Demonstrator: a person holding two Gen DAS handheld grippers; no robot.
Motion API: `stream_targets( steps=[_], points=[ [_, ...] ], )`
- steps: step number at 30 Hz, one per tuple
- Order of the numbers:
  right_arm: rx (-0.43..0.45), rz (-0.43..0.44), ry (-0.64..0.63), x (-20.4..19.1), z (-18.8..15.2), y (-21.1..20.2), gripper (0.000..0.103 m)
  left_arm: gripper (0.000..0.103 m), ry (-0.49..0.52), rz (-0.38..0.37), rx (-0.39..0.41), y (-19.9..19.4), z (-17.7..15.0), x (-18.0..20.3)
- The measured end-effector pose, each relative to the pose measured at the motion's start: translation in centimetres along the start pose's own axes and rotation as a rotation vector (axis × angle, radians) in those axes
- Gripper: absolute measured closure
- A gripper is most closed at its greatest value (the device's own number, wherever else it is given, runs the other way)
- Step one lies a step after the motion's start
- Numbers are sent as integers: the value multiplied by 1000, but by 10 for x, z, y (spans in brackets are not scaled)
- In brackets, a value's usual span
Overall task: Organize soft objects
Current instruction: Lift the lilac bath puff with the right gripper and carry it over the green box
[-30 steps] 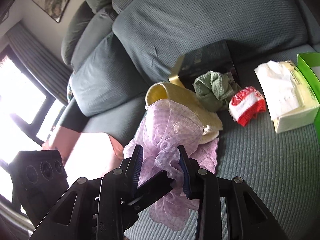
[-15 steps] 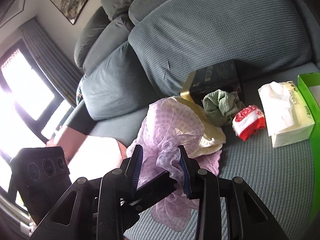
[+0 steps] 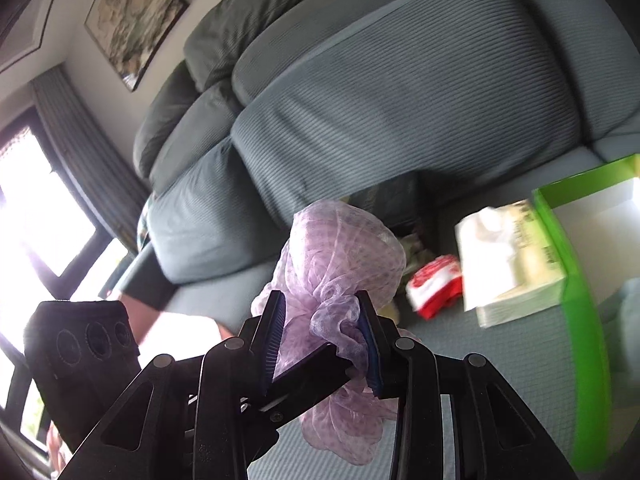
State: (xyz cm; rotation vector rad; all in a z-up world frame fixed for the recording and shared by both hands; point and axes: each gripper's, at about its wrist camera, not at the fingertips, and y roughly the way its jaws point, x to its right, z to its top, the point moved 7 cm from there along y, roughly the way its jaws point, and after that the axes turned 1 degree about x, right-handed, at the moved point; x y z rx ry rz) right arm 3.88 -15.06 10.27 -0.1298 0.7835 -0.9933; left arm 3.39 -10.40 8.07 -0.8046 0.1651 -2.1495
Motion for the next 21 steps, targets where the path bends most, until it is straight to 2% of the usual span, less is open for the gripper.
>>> stream_targets(
  steps=[7,13,17,21],
  points=[
    [108,-43,96,45,23,-38,65,71,88,-59,-36,37,8,47],
    [199,-117,175,88,38,-73,65,71,142,-116,-104,75,8,85],
    [269,-152,255,119,40,-98,65,71,212,-150,-152,101,3,114],
    [319,-209,333,148,39,-121,65,71,238,-185,-208,125,-5,133]
  ],
)
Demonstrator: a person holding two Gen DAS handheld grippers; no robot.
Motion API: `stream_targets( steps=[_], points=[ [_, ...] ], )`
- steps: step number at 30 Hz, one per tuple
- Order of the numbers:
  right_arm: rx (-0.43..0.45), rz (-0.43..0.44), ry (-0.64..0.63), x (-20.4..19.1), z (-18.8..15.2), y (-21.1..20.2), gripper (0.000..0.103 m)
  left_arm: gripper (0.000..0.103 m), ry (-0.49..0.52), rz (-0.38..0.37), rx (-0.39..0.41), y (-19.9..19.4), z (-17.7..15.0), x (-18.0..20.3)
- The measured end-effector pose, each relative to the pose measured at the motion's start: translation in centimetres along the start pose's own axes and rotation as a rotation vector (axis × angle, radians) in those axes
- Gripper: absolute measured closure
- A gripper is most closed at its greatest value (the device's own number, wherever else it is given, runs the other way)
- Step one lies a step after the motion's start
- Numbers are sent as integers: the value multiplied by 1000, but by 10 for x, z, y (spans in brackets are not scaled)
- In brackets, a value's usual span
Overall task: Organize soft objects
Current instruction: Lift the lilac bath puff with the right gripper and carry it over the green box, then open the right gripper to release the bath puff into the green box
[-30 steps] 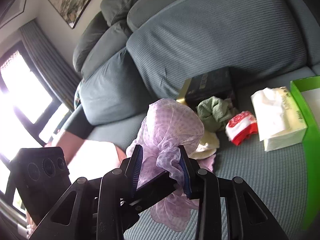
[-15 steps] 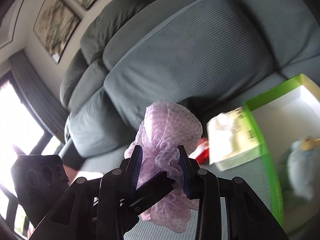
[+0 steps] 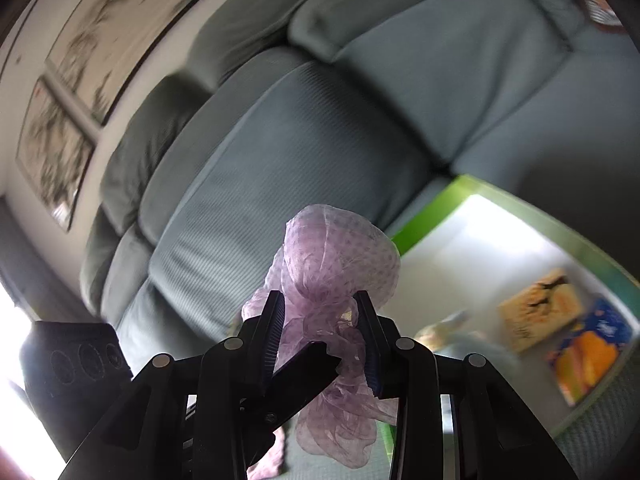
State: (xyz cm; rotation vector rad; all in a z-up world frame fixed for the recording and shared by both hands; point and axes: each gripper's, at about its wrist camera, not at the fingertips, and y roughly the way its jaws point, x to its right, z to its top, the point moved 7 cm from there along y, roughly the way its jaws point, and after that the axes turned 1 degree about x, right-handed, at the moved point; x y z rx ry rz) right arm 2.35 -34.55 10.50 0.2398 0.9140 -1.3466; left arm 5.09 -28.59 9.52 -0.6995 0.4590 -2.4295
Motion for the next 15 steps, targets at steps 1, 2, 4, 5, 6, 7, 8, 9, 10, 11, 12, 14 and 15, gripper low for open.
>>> stream_targets(
  steps=[1,2,4,5,6,7,8,9,10,11,12,14,15],
  points=[
    [10,-15,20,7,3,-3,65,71,0,-8,-9,4,0,2],
    [23,-35,36,14,6,-6,65,71,1,-18,-21,12,0,5],
    [47,-79,63,26,10,-10,65,71,1,-34,-43,24,-1,10],
    [56,-104,76,33,12,-12,65,71,1,-40,-56,30,-2,12],
    [62,-122,84,37,13,-13,65,71,1,-45,-66,35,-3,13],
    [70,-144,96,43,15,-15,65,71,0,-50,-79,40,-4,15],
    [78,-172,114,51,16,-18,65,71,0,-56,-95,46,-6,17],
    [83,-188,127,56,16,-19,65,71,1,-60,-109,51,-6,18],
    [87,-205,140,62,16,-21,65,71,4,-61,-121,55,-8,19],
    [89,-221,150,67,16,-22,65,71,7,-60,-132,58,-10,21],
    [92,-235,158,72,16,-23,65,71,10,-57,-142,61,-11,22],
    [99,-261,170,80,17,-26,65,71,9,-54,-153,66,-11,23],
    [105,-273,181,84,18,-27,65,71,5,-52,-157,68,-11,24]
  ],
)
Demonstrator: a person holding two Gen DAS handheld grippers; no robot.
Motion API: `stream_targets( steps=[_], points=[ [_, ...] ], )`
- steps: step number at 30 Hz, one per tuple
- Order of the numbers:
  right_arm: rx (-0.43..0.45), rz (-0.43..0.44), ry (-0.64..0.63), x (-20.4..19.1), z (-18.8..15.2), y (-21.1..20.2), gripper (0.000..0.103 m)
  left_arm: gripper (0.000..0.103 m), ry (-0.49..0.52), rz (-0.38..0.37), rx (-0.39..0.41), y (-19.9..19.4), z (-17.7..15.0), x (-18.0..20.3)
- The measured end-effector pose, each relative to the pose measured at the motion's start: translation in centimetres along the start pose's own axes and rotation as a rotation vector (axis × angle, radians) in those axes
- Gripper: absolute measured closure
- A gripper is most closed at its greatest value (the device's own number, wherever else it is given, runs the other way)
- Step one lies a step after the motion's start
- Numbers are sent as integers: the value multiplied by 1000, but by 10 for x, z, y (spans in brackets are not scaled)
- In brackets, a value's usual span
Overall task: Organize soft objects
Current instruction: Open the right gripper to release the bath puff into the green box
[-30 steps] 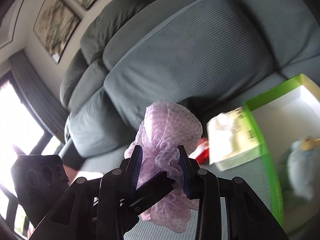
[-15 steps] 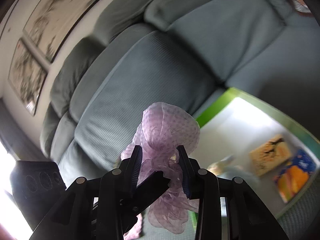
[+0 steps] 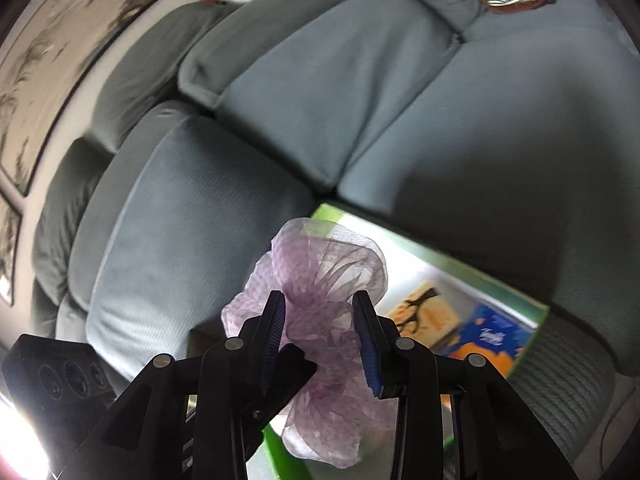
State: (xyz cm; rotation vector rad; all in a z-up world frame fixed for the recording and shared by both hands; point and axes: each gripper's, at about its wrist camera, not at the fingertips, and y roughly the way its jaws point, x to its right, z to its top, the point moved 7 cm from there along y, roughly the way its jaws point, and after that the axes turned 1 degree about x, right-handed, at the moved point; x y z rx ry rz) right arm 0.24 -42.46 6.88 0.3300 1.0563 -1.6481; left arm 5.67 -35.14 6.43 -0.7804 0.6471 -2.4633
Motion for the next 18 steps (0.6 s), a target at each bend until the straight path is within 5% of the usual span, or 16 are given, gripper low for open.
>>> stream_targets(
  steps=[10,14,18],
  points=[
    [24,-141,-14,15,5,-2,64,62,-48,44,40,-23,-1,-12],
    [29,-156,-32,10,4,-6,42,49,-37,115,85,-49,-2,-22],
    [44,-125,-51,-2,0,-13,28,21,-118,195,152,-80,-2,-45]
  ],
)
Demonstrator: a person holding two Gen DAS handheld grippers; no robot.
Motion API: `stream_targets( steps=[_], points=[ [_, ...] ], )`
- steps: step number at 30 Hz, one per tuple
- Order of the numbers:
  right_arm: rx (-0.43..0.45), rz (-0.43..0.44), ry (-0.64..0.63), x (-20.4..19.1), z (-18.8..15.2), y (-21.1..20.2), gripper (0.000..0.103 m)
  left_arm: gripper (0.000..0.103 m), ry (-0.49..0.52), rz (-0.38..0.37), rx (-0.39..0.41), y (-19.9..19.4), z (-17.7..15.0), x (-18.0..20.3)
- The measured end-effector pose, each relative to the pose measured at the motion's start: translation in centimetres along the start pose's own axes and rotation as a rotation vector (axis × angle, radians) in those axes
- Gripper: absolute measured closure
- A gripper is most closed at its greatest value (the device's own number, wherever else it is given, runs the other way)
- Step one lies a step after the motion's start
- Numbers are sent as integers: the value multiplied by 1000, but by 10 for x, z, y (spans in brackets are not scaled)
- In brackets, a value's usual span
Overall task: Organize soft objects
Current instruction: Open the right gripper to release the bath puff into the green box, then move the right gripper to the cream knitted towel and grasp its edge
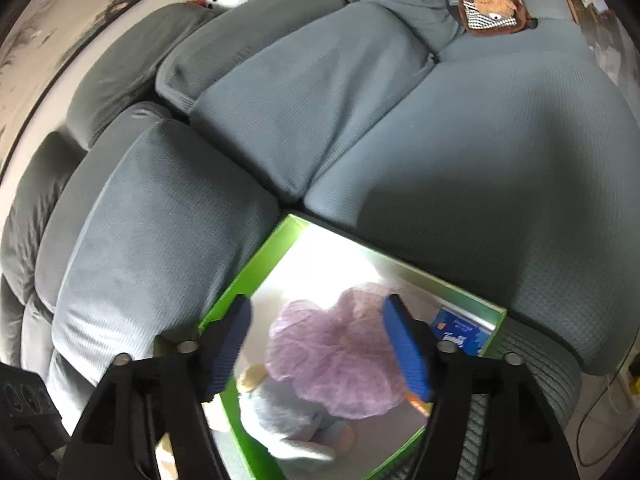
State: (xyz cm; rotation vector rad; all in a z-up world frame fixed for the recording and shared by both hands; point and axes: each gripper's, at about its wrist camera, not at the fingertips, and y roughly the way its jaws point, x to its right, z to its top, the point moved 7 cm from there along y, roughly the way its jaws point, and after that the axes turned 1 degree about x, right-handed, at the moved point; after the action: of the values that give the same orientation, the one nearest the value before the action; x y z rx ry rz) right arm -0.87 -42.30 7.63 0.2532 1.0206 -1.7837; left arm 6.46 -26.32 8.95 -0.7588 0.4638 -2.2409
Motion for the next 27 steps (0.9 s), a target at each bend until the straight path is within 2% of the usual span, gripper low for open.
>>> stream_targets(
  steps=[2,7,9,13,15,17,18,21,24,27],
  points=[
    [4,20,-23,-9,-4,-2,20,19,-50,45,42,-21,3,-21],
    [1,-8,-118,-36,-16,-4,18,16,-136,190,68,-71,-1,-71],
    [6,-14,-171,-50,-22,-5,16,16,-189,259,61,-96,-10,-97],
    [19,-12,-282,-82,-34,-9,15,16,-269,339,44,-137,-32,-139],
    [17,0,-312,-96,-41,-10,15,16,-302,452,46,-158,-47,-161],
    [-4,59,-327,-112,-50,-10,15,16,-321,537,39,-172,-62,-180],
    [-27,133,-327,-125,-56,-10,15,16,-332,568,27,-176,-73,-191],
    [-97,287,-330,-155,-79,-6,15,17,-394,617,-4,-181,-100,-218],
    [-159,304,-375,-181,-105,8,15,17,-459,657,-45,-186,-121,-243],
    [-244,313,-465,-206,-141,27,15,17,-478,666,-43,-194,-122,-256]
  ],
)
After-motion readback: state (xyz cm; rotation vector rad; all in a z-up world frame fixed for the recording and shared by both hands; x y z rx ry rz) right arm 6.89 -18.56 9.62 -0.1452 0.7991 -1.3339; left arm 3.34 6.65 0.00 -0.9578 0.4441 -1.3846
